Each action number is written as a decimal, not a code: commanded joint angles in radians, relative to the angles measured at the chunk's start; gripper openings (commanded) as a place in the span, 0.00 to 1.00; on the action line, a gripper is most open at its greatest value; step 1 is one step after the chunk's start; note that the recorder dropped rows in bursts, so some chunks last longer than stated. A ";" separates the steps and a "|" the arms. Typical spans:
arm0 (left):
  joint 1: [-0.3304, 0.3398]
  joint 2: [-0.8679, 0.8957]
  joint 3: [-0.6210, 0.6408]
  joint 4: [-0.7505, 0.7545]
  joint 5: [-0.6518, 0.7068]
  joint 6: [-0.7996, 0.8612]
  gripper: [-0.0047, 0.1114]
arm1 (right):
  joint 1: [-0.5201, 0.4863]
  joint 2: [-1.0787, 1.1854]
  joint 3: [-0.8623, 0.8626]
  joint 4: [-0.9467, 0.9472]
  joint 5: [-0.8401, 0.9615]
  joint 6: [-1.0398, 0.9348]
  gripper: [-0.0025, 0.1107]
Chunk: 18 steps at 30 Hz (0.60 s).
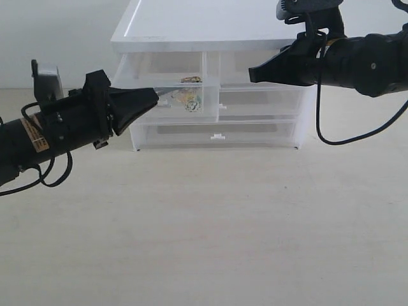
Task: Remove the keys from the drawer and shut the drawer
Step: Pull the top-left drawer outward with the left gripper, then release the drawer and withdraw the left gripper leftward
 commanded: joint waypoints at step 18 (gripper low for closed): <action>0.092 -0.156 0.152 0.060 0.006 0.305 0.08 | -0.009 -0.005 -0.029 0.009 -0.139 0.008 0.02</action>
